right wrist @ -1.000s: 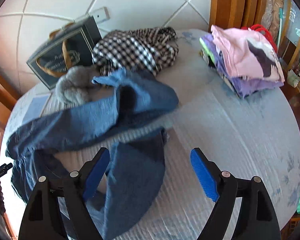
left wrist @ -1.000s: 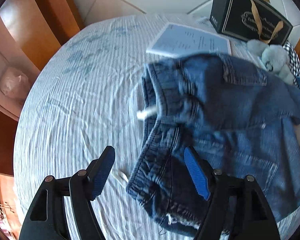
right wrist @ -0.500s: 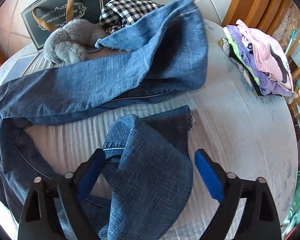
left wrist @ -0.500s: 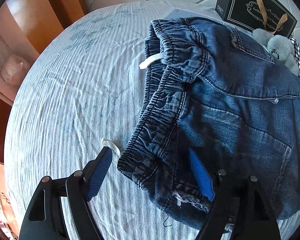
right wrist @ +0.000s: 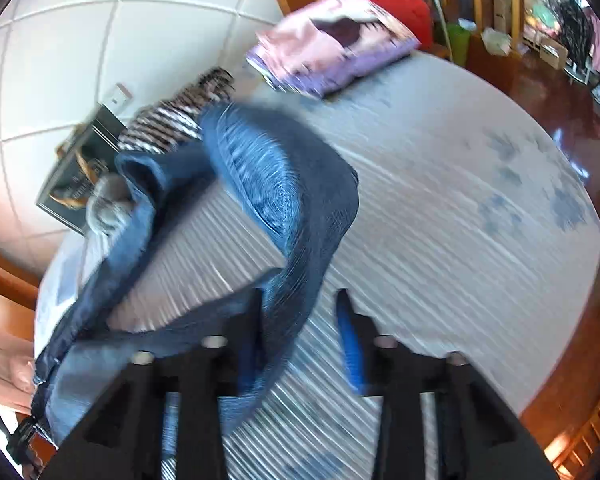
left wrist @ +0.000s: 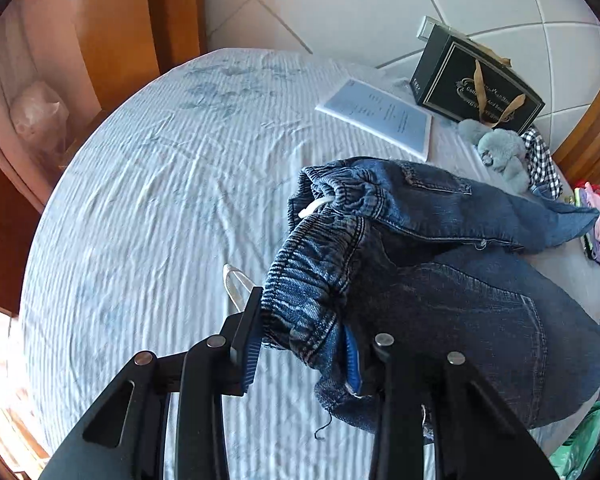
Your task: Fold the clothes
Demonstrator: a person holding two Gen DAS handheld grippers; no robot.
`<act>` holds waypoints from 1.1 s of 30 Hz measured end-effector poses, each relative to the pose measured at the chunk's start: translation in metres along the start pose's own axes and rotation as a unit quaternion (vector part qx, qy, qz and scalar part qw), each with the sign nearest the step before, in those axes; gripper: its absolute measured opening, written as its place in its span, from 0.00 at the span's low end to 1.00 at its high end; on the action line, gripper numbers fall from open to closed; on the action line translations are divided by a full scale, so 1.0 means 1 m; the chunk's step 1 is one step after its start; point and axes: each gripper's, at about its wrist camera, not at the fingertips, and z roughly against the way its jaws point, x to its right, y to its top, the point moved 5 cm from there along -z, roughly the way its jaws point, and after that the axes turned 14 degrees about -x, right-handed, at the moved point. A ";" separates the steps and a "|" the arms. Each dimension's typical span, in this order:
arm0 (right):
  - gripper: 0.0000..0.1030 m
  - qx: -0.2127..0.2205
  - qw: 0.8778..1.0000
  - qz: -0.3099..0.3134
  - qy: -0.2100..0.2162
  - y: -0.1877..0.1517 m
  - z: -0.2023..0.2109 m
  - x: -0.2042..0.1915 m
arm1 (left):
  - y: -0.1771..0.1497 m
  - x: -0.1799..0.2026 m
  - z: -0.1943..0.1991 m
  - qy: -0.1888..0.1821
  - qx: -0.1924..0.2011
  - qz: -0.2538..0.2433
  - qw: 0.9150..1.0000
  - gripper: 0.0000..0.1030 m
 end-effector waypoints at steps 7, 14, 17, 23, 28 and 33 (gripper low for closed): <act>0.69 -0.019 0.998 -0.048 -0.034 -0.054 -0.004 0.064 | -0.029 -0.032 -0.045 0.025 -0.049 -0.012 0.998 0.53; 0.69 0.016 0.998 -0.049 -0.030 -0.040 0.014 0.090 | -0.017 -0.018 -0.035 0.030 -0.017 -0.025 0.999 0.62; 0.69 0.011 0.998 -0.042 -0.039 -0.023 0.007 0.100 | -0.013 -0.009 -0.040 0.030 -0.019 -0.022 0.999 0.63; 0.69 -0.005 0.999 -0.011 -0.045 0.012 -0.014 0.111 | -0.023 0.000 -0.071 0.057 -0.056 -0.010 0.997 0.65; 0.52 -0.033 0.998 0.029 -0.051 0.029 -0.041 0.108 | -0.030 0.006 -0.076 0.097 -0.045 -0.012 0.994 0.45; 0.14 -0.062 0.991 0.073 -0.090 0.027 -0.052 0.100 | -0.030 0.003 -0.075 0.097 -0.047 0.006 0.994 0.44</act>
